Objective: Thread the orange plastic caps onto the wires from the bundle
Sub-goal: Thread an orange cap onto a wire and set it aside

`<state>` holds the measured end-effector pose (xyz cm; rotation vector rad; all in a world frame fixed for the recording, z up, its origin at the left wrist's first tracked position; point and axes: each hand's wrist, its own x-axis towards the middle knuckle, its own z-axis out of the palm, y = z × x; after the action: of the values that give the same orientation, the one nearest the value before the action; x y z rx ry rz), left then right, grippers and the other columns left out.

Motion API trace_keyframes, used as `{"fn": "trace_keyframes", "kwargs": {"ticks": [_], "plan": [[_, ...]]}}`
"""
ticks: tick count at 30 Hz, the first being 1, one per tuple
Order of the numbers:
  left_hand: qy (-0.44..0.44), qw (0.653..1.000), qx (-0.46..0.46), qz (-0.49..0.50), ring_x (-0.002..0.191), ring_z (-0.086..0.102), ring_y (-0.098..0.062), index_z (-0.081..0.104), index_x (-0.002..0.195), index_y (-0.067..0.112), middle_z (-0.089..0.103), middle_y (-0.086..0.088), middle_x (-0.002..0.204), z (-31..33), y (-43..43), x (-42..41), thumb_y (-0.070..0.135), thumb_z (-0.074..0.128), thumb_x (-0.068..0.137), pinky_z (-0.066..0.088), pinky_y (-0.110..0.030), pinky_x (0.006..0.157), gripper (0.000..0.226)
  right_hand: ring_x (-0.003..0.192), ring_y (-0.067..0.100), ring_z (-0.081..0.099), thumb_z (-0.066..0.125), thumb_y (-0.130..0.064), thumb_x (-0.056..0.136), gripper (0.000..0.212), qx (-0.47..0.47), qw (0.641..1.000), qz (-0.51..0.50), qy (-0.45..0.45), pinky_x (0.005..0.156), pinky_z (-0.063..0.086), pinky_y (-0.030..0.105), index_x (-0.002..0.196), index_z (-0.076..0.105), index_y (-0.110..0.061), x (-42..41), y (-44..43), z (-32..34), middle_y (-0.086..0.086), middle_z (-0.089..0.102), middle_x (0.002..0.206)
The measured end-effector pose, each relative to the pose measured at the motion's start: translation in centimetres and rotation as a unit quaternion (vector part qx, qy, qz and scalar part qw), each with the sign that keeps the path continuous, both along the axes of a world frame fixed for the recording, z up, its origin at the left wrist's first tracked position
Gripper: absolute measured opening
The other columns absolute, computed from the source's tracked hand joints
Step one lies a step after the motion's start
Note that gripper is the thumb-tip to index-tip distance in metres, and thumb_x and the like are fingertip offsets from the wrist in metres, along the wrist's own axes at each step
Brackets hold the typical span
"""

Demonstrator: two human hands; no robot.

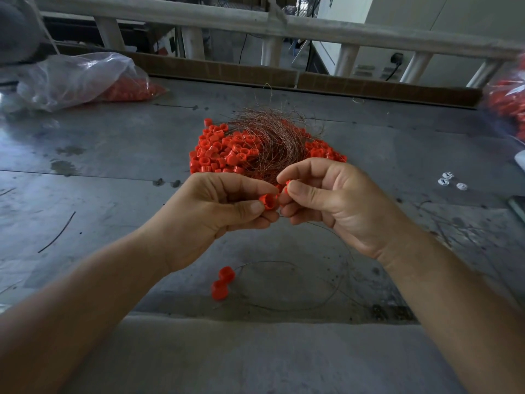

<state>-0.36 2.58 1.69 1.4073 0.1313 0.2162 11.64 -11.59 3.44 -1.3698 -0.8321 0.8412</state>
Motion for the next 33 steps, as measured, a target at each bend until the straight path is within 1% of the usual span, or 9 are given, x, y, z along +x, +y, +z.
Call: {"fn": "trace_keyframes", "kwargs": {"ticks": [4, 8, 12, 16, 18, 20, 23, 27, 33], "plan": [[0.0, 1.0, -0.006, 0.007, 0.075, 0.07, -0.014, 0.075, 0.084, 0.015, 0.073, -0.006, 0.079, 0.1, -0.1, 0.0, 0.007, 0.061, 0.063, 0.053, -0.017, 0.064, 0.026, 0.061, 0.012, 0.063, 0.059, -0.023, 0.07, 0.022, 0.0, 1.0, -0.013, -0.002, 0.054, 0.05, 0.019, 0.087, 0.062, -0.009, 0.0, 0.1, 0.0, 0.001, 0.066, 0.067], [-0.001, 1.0, -0.004, 0.011, 0.076, 0.07, -0.015, 0.075, 0.084, 0.014, 0.073, -0.006, 0.082, 0.0, -0.1, 0.1, 0.009, 0.063, 0.061, 0.053, -0.018, 0.065, 0.026, 0.057, 0.011, 0.061, 0.06, -0.025, 0.068, 0.02, 0.018, 0.999, -0.033, -0.002, 0.05, 0.049, 0.019, 0.084, 0.065, -0.013, 0.0, 0.1, 0.0, 0.001, 0.064, 0.063], [-0.003, 1.0, 0.002, 0.004, 0.077, 0.07, -0.015, 0.075, 0.085, 0.015, 0.073, -0.006, 0.083, 0.0, 0.0, 0.0, 0.008, 0.062, 0.064, 0.053, -0.018, 0.065, 0.026, 0.063, 0.012, 0.065, 0.061, -0.021, 0.068, 0.021, 0.032, 0.999, -0.015, 0.004, 0.055, 0.051, 0.018, 0.087, 0.066, -0.012, 0.0, 0.0, -0.1, 0.002, 0.067, 0.068], [0.0, 0.999, -0.02, 0.025, 0.073, 0.07, -0.017, 0.075, 0.077, 0.014, 0.073, -0.009, 0.079, 0.0, 0.0, 0.1, 0.006, 0.062, 0.062, 0.054, -0.019, 0.063, 0.021, 0.065, 0.01, 0.067, 0.06, -0.02, 0.07, 0.019, 0.026, 0.996, -0.027, -0.081, 0.058, 0.052, 0.017, 0.088, 0.064, -0.017, -0.3, 0.2, -0.5, -0.002, 0.069, 0.069], [0.001, 0.999, -0.018, 0.035, 0.072, 0.07, -0.018, 0.074, 0.074, 0.013, 0.072, -0.01, 0.077, 0.0, 0.0, 0.2, 0.007, 0.063, 0.061, 0.054, -0.019, 0.062, 0.018, 0.067, 0.009, 0.066, 0.06, -0.024, 0.07, 0.017, 0.029, 0.983, -0.057, -0.174, 0.062, 0.053, 0.02, 0.087, 0.064, -0.024, -0.5, 0.4, -0.7, -0.006, 0.069, 0.07], [0.002, 0.999, -0.014, 0.041, 0.072, 0.071, -0.018, 0.074, 0.072, 0.014, 0.072, -0.01, 0.076, 0.1, -0.1, 0.2, 0.008, 0.063, 0.06, 0.054, -0.019, 0.062, 0.018, 0.073, 0.006, 0.065, 0.061, -0.028, 0.071, 0.017, 0.029, 0.963, -0.071, -0.26, 0.069, 0.054, 0.021, 0.088, 0.063, -0.031, -0.8, 0.5, -1.0, -0.01, 0.066, 0.077], [0.002, 0.999, -0.006, 0.05, 0.071, 0.071, -0.018, 0.075, 0.072, 0.015, 0.072, -0.009, 0.074, 0.2, -0.2, 0.1, 0.009, 0.063, 0.058, 0.054, -0.018, 0.062, 0.019, 0.075, 0.003, 0.064, 0.064, -0.026, 0.072, 0.019, 0.046, 0.956, -0.079, -0.28, 0.07, 0.053, 0.019, 0.088, 0.06, -0.034, -1.2, 0.7, -1.4, -0.013, 0.063, 0.078], [0.007, 0.997, -0.008, 0.073, 0.067, 0.07, -0.019, 0.072, 0.073, 0.01, 0.071, -0.012, 0.071, 0.1, -0.3, 0.1, 0.006, 0.064, 0.056, 0.054, -0.019, 0.059, 0.019, 0.076, 0.003, 0.065, 0.071, -0.008, 0.074, 0.027, 0.062, 0.931, -0.094, -0.348, 0.071, 0.051, 0.015, 0.085, 0.061, -0.03, -1.5, 0.8, -1.6, -0.015, 0.064, 0.081], [0.016, 0.996, -0.002, 0.085, 0.065, 0.07, -0.018, 0.068, 0.078, 0.007, 0.071, -0.011, 0.069, 0.3, -0.3, 0.1, 0.005, 0.063, 0.056, 0.054, -0.018, 0.058, 0.022, 0.076, 0.0, 0.065, 0.071, -0.006, 0.072, 0.033, 0.06, 0.932, -0.091, -0.346, 0.072, 0.051, 0.014, 0.085, 0.06, -0.034, -1.4, 0.8, -1.7, -0.018, 0.063, 0.081]]}}
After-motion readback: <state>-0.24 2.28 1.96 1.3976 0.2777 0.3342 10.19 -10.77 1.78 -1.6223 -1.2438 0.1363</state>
